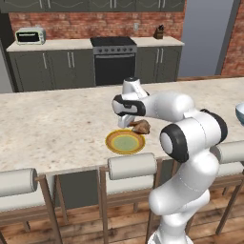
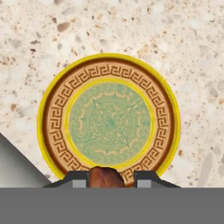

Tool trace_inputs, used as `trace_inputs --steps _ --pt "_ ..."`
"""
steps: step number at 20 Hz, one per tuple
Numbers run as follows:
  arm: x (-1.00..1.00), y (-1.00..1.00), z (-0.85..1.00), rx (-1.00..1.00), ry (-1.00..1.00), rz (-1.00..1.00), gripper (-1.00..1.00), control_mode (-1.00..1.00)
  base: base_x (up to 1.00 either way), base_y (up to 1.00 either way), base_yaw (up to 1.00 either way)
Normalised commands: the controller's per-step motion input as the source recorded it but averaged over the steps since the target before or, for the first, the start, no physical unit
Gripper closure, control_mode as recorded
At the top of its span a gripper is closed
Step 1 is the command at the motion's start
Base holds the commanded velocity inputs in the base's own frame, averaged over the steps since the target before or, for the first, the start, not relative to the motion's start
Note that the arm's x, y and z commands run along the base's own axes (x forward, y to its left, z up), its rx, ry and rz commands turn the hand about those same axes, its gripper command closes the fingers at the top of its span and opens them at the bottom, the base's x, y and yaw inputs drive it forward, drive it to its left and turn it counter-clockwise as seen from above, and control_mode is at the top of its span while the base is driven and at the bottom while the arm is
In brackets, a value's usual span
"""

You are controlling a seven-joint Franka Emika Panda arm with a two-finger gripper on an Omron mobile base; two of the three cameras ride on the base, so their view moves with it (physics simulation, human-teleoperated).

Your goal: Pick the chicken drumstick and lime from their plates and place them in the bowl. Then put the bowl in the fridge.

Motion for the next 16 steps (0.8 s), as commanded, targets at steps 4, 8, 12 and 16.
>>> trace_inputs --steps 4,8,12,16 --pt "0.0 0.0 0.0 0.0 0.0 0.0 1.0 -1.0 0.0 0.0 0.0" --pt "0.0 0.0 0.0 0.0 0.0 0.0 1.0 -1.0 0.0 0.0 0.0" --pt "0.0 0.0 0.0 0.0 0.0 0.0 1.0 1.0 0.0 0.0 0.0" --pt "0.0 0.0 0.0 0.0 0.0 0.0 1.0 1.0 0.0 0.0 0.0"
